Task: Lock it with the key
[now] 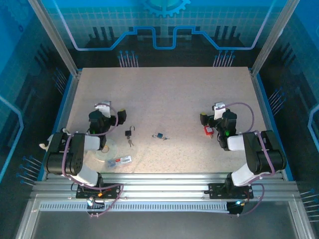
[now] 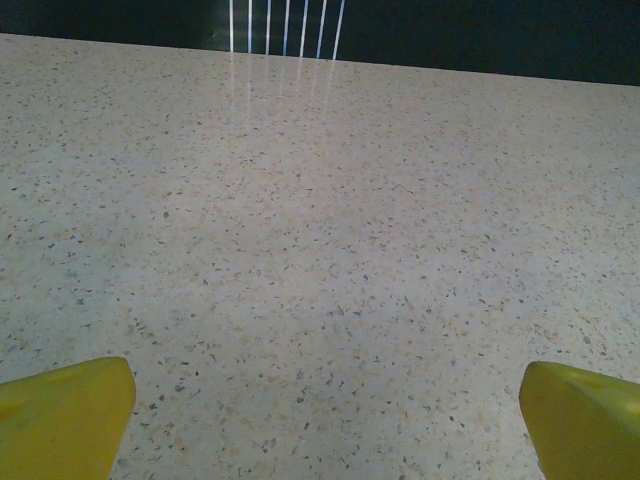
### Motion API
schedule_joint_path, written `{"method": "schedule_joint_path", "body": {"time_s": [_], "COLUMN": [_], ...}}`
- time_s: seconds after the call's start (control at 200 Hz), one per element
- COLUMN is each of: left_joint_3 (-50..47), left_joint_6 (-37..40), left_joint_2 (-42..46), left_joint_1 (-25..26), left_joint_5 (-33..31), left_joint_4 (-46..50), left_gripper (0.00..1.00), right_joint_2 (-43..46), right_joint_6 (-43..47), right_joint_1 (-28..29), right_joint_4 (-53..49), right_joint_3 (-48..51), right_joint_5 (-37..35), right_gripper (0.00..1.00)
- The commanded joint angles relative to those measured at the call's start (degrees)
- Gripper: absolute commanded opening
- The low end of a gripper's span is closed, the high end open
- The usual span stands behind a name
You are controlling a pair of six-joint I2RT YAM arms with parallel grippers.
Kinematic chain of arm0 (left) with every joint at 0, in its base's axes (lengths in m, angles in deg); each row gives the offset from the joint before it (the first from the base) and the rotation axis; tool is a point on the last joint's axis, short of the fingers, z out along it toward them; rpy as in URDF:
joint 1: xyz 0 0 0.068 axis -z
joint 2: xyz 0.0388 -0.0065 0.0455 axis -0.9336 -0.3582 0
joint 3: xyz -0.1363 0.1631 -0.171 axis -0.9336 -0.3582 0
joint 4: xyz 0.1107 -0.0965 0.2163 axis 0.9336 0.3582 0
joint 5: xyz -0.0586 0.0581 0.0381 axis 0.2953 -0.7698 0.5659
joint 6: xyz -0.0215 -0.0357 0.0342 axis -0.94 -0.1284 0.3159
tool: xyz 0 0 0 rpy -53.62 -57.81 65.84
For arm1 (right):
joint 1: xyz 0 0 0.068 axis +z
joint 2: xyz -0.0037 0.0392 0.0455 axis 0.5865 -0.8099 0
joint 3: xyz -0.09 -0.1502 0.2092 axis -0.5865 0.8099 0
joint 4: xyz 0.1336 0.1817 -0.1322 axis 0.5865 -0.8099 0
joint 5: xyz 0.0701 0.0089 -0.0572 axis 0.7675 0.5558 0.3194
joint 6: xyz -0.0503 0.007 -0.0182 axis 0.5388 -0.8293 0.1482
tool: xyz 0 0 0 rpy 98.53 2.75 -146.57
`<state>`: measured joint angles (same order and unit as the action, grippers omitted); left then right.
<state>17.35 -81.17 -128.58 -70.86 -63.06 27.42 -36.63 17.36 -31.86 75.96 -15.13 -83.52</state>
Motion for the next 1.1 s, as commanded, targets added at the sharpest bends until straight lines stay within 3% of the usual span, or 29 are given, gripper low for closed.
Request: {"method": "schedule_joint_path", "body": {"time_s": [0.0, 1.091], "left_joint_3": [-0.57, -0.49], "left_joint_6": [1.18, 0.91], "left_joint_2": [-0.66, -0.65], "left_joint_1": [-0.53, -0.53], "left_joint_5": [1.44, -0.06], "left_joint_4": [-1.67, -1.31], "left_gripper": [0.99, 0.99], "right_joint_2": [0.9, 0.91], "right_joint_6": [-0.46, -0.45], "right_joint_1": [-0.79, -0.74], "right_joint_4": [0.17, 0.23], "right_joint_3": [-0.92, -0.91], "right_joint_5": [0.6, 0.59], "right_gripper": [1.0, 1.0]}}
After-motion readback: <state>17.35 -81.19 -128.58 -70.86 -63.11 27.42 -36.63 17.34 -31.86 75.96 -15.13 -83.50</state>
